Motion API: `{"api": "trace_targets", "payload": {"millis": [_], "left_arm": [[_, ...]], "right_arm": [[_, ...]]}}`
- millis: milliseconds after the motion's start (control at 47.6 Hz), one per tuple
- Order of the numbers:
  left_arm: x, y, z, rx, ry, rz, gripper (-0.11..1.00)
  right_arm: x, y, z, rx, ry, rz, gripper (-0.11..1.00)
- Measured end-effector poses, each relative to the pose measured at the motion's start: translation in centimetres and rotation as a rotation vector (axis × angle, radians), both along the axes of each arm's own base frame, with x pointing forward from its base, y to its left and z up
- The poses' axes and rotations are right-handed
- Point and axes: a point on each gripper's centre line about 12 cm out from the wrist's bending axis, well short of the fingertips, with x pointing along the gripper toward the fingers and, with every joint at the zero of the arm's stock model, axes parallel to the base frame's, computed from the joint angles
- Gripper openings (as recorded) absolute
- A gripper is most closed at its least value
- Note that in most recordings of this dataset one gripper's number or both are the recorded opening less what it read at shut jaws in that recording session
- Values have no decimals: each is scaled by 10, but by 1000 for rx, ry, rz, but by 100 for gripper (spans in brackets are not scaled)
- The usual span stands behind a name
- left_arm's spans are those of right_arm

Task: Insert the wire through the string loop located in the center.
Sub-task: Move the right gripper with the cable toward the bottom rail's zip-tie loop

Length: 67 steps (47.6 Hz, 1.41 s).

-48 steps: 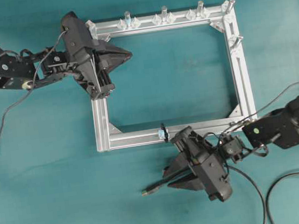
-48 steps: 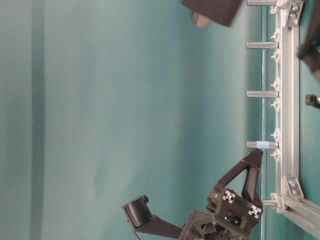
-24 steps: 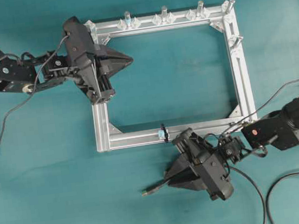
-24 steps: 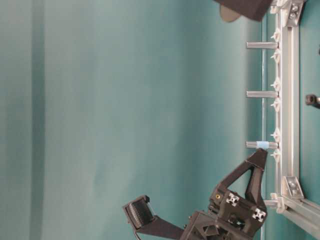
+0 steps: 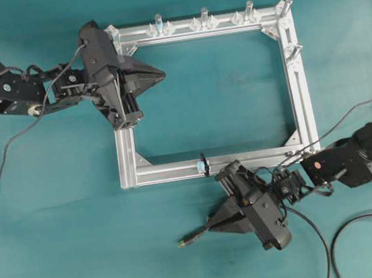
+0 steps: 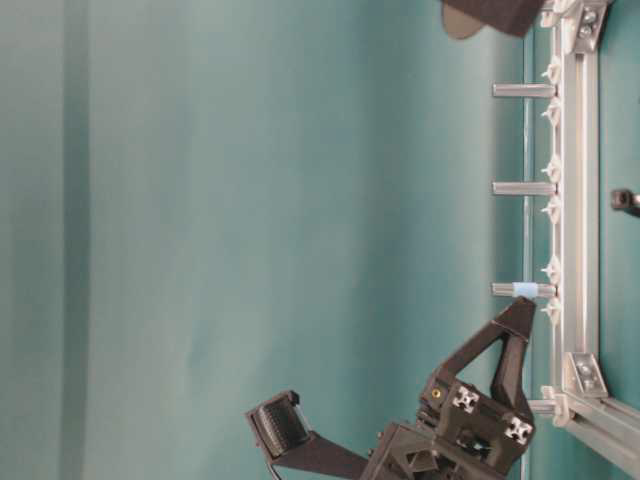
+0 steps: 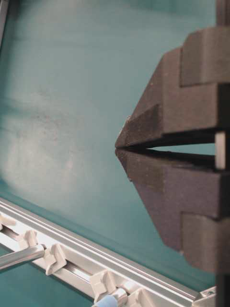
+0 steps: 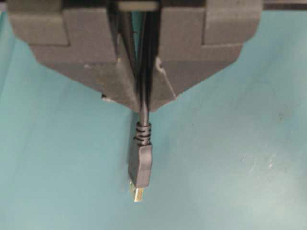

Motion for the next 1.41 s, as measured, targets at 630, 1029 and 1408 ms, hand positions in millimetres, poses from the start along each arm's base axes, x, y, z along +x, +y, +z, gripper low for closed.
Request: {"api": "trace_targets", "payload": {"millis": [630, 1029, 1408], "left_arm": [[-1, 0, 2, 2, -3, -1, 0], [-10, -2, 6, 3, -9, 0, 0], [-10, -2, 7, 4, -12, -1, 0]], "right_arm": [[-3, -2, 7, -5, 8, -3, 7], [-9, -5, 42, -6, -25, -6, 7], [-11, -6, 70, -1, -56, -13, 7]]}}
